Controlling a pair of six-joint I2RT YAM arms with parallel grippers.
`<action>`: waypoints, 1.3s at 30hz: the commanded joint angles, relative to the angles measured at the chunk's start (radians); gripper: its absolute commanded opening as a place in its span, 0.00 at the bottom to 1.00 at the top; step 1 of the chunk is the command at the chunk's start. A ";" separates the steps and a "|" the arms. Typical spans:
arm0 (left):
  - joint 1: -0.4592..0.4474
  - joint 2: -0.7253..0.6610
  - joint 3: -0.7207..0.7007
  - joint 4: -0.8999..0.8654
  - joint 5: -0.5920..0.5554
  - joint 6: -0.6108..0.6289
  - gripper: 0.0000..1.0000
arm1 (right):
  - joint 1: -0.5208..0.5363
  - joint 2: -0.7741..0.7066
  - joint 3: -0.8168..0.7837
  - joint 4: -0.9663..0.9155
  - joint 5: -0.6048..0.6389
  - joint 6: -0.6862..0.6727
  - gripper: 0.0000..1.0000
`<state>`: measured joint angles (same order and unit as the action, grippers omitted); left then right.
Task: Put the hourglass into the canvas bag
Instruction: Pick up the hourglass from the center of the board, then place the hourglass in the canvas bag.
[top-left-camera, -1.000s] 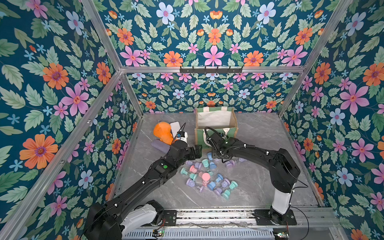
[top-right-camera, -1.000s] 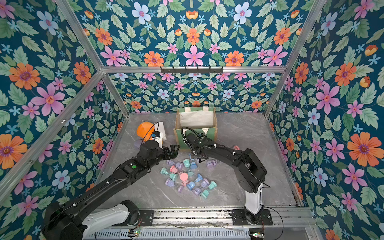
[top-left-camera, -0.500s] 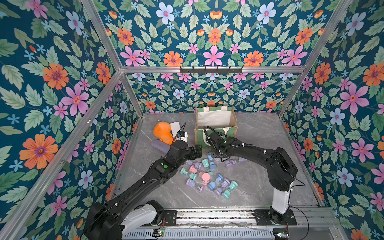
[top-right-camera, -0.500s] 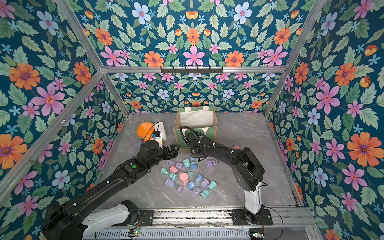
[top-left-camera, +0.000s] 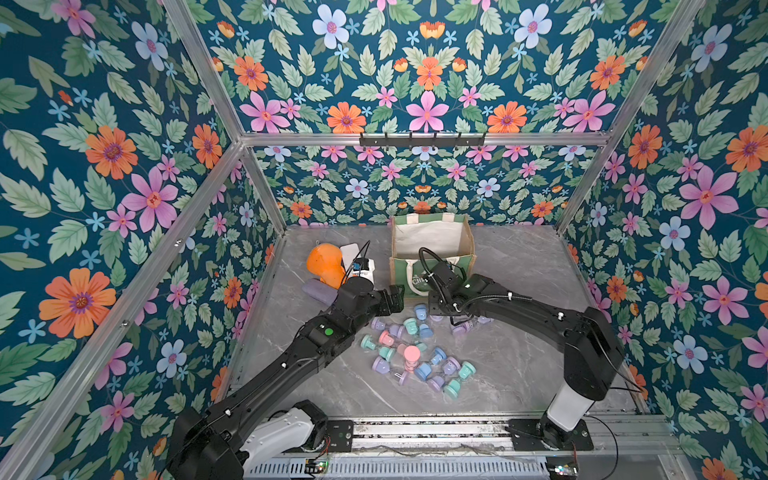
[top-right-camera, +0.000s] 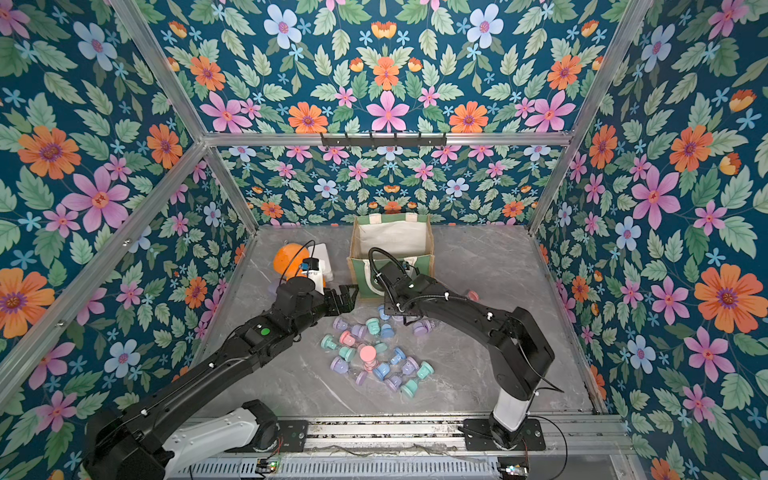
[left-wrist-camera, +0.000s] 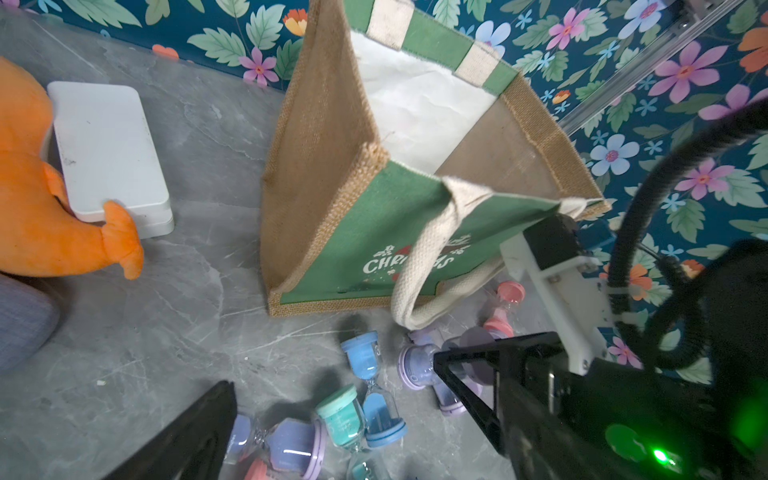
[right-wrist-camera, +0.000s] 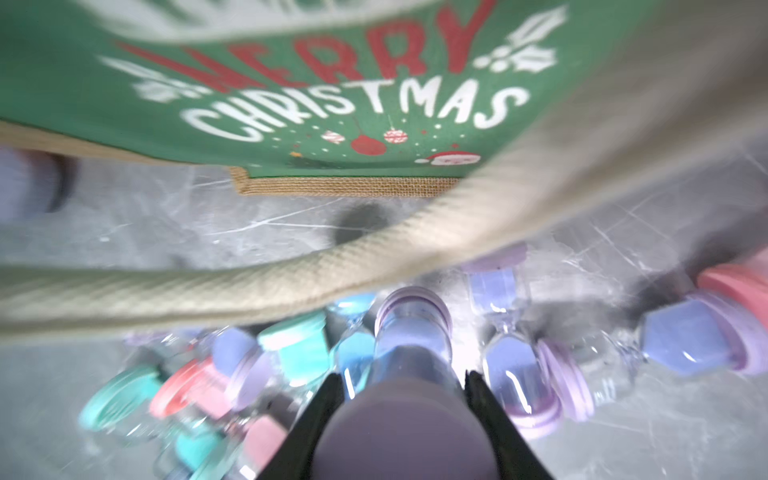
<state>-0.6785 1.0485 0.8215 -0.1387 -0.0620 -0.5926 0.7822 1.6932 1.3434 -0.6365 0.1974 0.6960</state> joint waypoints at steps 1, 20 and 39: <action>0.001 -0.012 0.027 -0.034 -0.015 0.030 1.00 | 0.002 -0.099 -0.012 -0.010 -0.027 0.008 0.31; 0.049 0.095 0.294 -0.083 -0.008 0.128 1.00 | -0.143 -0.300 0.273 0.042 -0.285 -0.033 0.28; 0.193 0.248 0.278 0.065 0.104 0.087 1.00 | -0.267 0.359 0.738 0.152 -0.446 -0.030 0.27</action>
<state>-0.4992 1.2869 1.1061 -0.1287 0.0124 -0.4965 0.5144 1.9999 2.0205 -0.5182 -0.1989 0.6765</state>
